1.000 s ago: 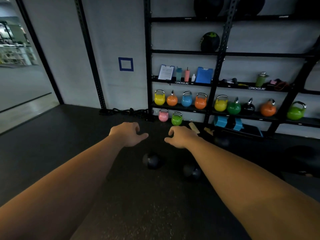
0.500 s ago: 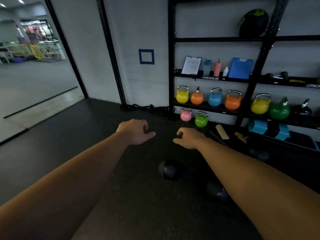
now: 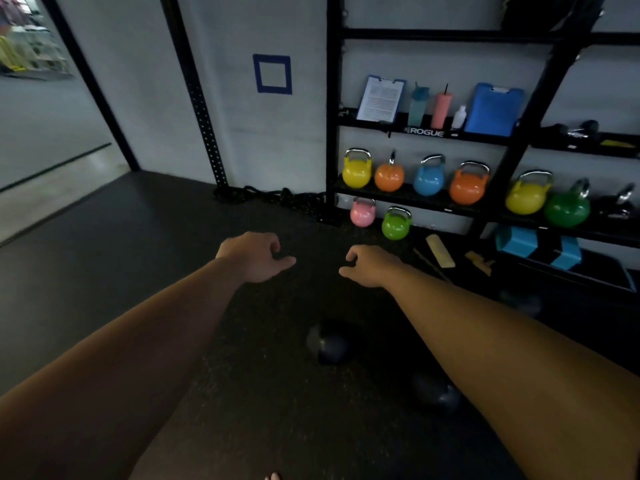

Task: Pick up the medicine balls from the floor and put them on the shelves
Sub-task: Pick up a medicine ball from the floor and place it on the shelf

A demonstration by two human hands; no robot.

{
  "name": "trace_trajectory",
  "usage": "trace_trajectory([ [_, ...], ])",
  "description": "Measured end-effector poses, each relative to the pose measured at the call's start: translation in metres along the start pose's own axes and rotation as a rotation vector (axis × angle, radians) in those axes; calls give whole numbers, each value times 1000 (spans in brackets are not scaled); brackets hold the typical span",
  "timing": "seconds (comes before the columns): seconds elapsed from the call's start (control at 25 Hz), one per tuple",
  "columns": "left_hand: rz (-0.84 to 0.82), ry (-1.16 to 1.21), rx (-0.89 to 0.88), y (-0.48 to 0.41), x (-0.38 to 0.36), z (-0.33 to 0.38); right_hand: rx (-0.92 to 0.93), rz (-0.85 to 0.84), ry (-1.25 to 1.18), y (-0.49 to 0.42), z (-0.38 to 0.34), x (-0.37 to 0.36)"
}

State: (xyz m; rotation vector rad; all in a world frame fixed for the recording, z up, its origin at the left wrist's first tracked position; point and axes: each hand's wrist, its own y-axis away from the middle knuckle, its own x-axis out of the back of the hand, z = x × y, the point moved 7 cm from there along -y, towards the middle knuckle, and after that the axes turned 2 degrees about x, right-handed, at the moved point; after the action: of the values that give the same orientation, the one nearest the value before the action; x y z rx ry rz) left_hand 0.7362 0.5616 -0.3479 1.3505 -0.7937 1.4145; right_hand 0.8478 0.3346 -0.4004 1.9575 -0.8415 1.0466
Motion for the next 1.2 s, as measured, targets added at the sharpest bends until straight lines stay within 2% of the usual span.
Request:
trace_trajectory([
  [0.24,-118,3,-70,-132,-23,-24,-152,-16,-151,-93,14,-14],
  [0.4,-248,-4,-98,-209,-65,3,-265,-65,-146,-144,44,-24],
  [0.56,-275,46,-129,-284,-99,33,-293,-87,-120,-217,80,-23],
  [0.84,-350,53,17,-402,-149,18,-363,-252,-155,-339,147,-51],
  [1.0,-458,134,80,-453,-235,6,-484,-282,-253,-395,191,-110],
  [1.2,-630,180,120,-497,-404,-24,-619,-335,-346,-455,245,-253],
])
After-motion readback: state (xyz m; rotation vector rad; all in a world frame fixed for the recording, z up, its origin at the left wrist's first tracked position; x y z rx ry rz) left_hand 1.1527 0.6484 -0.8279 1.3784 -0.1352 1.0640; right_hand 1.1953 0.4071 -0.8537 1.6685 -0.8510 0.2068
